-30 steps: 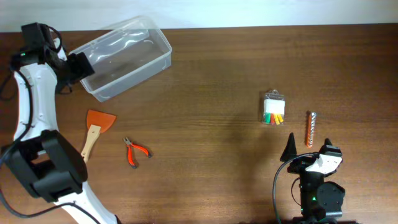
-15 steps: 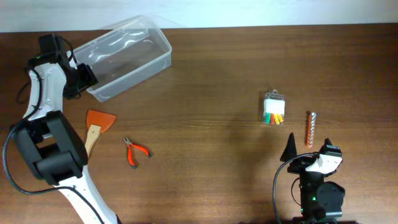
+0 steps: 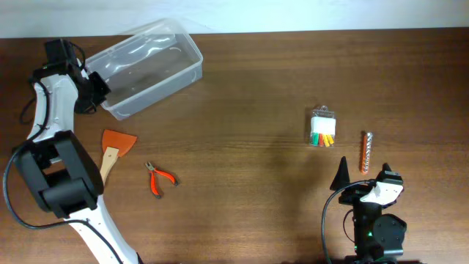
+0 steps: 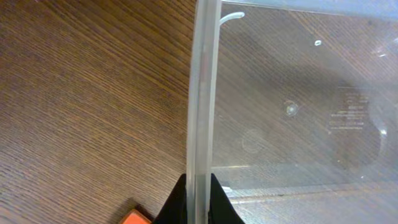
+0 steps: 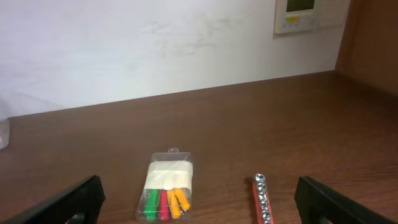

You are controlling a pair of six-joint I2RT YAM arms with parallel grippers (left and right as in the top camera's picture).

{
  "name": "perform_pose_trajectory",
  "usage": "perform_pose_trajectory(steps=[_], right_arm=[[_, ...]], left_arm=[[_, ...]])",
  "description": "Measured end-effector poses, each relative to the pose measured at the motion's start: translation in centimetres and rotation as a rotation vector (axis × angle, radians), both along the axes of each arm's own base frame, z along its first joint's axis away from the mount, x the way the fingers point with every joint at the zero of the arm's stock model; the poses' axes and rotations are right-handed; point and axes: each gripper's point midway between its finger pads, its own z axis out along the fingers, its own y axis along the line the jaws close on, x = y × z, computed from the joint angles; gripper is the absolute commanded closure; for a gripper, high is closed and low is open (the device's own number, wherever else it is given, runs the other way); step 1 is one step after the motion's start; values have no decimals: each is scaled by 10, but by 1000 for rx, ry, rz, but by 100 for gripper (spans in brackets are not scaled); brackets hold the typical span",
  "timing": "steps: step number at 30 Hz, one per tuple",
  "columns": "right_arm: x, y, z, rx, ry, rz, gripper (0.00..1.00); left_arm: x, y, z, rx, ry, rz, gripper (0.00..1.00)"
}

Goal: Pack container
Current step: 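Drag the clear container rightward to table center with the left gripper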

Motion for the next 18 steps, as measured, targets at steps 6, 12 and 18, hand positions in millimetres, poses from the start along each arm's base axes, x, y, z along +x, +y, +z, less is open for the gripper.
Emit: perform_pose_trajectory(steps=[6,12,18], right_arm=[[0,0,0,0,0,0,1],[0,0,0,0,0,0,1],[0,0,0,-1,0,0,1]], left_arm=[[6,-6,2,-37,-28,-1,98],[13,-17,12,-102,-66,-26,98],[35,-24,45,-140,-170,-63,98]])
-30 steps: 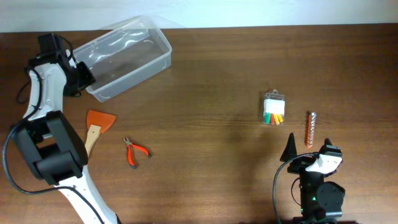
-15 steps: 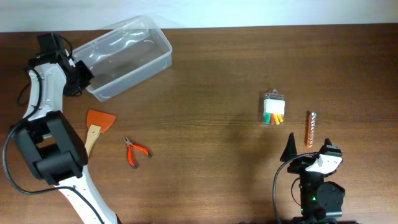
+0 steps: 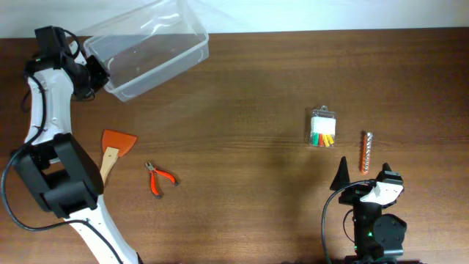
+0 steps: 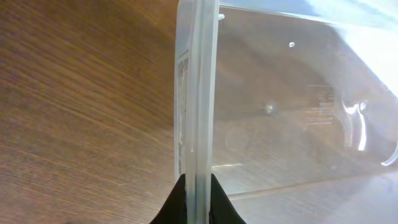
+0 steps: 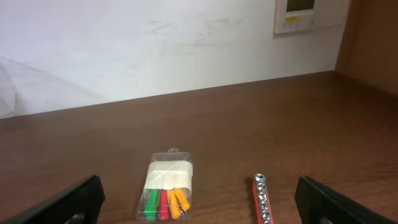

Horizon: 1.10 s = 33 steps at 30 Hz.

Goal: Pack container
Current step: 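Drag the clear container rightward to table center with the left gripper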

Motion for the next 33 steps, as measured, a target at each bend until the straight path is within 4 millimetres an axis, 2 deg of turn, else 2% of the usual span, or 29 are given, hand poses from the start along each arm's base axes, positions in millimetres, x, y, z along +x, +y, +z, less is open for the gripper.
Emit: perform_pose_trajectory(steps=[5,11,14,18,22,25,29,33], right_arm=[[0,0,0,1,0,0,1],[0,0,0,1,0,0,1],[0,0,0,1,0,0,1],[0,0,0,1,0,0,1],[0,0,0,1,0,0,1],[0,0,0,1,0,0,1],[0,0,0,1,0,0,1],[0,0,0,1,0,0,1]], left_arm=[[1,-7,13,-33,-29,-21,98],[-2,-36,53,-82,-98,-87,98],[-8,-72,77,-89,-121,-163,98],[-23,-119,94,-88,-112,-275,98],[-47,-155,93,-105,-38,-354,98],[-67,-171,83,-89,52,-388,98],[-82,-176,73,-5,131,-410,98],[-83,-177,69,64,146,-417,98]])
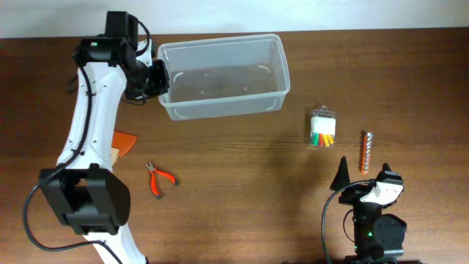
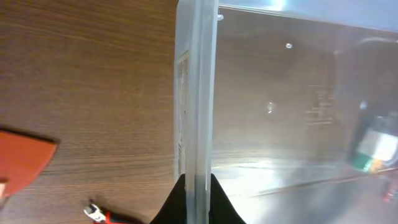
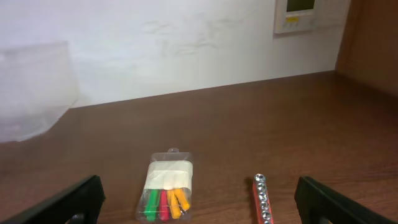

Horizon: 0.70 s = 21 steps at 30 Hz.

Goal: Pack container
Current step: 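Drag the clear container rightward to table center with the left gripper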

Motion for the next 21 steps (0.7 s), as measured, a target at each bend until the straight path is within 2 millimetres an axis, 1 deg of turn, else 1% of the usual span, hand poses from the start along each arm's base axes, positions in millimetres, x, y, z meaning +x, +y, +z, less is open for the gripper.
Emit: perform_pose_trajectory(steps=[10,15,18,20,21], right_arm=[[0,0,0,0,0,0,1],[0,0,0,0,0,0,1],[0,0,0,0,0,0,1],[0,0,0,0,0,0,1],[0,0,0,0,0,0,1]], left_arm=[[1,3,-3,128,-17,-22,98],[8,3,-2,146,-50,-45,98],[11,1,-6,155,-55,-74,98],[14,-2,-14,152,-51,-95,98],[16,-3,-21,150,-46,-104,98]])
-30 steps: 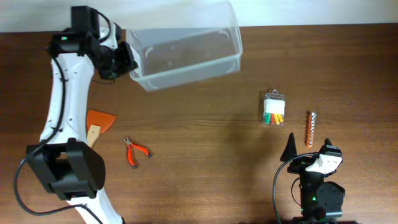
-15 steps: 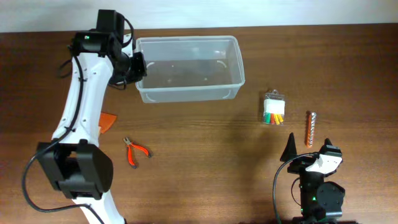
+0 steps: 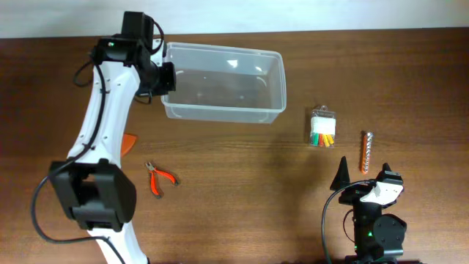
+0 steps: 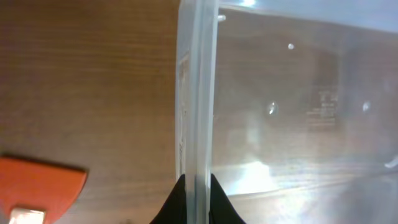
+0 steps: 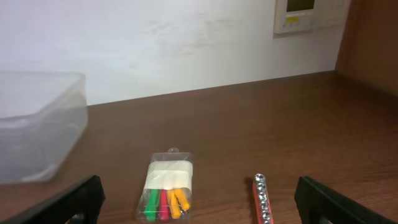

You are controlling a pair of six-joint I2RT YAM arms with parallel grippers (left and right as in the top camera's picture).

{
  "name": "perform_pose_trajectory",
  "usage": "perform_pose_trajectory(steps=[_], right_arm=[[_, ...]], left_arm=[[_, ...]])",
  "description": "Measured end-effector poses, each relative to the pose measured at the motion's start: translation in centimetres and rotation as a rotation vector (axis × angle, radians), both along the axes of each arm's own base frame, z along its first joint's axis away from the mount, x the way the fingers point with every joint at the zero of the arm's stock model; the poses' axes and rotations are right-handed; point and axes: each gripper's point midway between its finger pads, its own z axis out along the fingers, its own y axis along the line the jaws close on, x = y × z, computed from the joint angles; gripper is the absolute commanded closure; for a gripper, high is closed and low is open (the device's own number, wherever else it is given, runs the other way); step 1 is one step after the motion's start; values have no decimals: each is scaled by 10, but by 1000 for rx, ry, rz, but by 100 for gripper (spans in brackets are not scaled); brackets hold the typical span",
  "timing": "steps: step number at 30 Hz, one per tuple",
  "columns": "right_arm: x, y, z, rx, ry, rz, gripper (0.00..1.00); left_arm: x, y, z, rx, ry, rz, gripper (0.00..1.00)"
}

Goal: Pack container
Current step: 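Drag the clear container rightward to table center with the left gripper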

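A clear plastic container [image 3: 223, 82] lies at the back centre of the table, empty. My left gripper [image 3: 163, 77] is shut on its left wall [image 4: 196, 112], one finger on each side. A small clear pack of coloured pieces [image 3: 322, 129] [image 5: 166, 185] and a red strip of sockets [image 3: 366, 151] [image 5: 262, 199] lie at the right. Red pliers [image 3: 160, 178] and an orange scraper [image 3: 128, 141] [image 4: 37, 184] lie at the left. My right gripper [image 5: 198, 202] rests open at the near right, facing the pack and the strip.
A white wall [image 5: 155, 43] with a small panel [image 5: 301, 12] runs behind the far table edge. The left arm [image 3: 99, 132] reaches across the left side of the table, partly over the scraper.
My left gripper has carried the container slightly right and rotated it a little. The container now shows larger at the left of the right wrist view. The right arm has not moved.
The container sat at the far left corner with my left gripper shut on its wall. It was then lifted and tilted near the back edge, later held at the back centre, and now sits a bit further right. The right gripper stayed open and still.
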Motion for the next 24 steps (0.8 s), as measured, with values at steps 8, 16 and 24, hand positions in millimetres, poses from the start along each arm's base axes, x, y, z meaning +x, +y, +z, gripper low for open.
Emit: perform_pose_trajectory(steps=[8,16,24], right_arm=[[0,0,0,1,0,0,1],[0,0,0,0,0,0,1],[0,0,0,0,0,0,1]], left_arm=[[-6,-3,-50,7,71,-21,98],[-22,-5,-79,6,129,-22,98],[-32,-5,-94,-2,166,-8,98]])
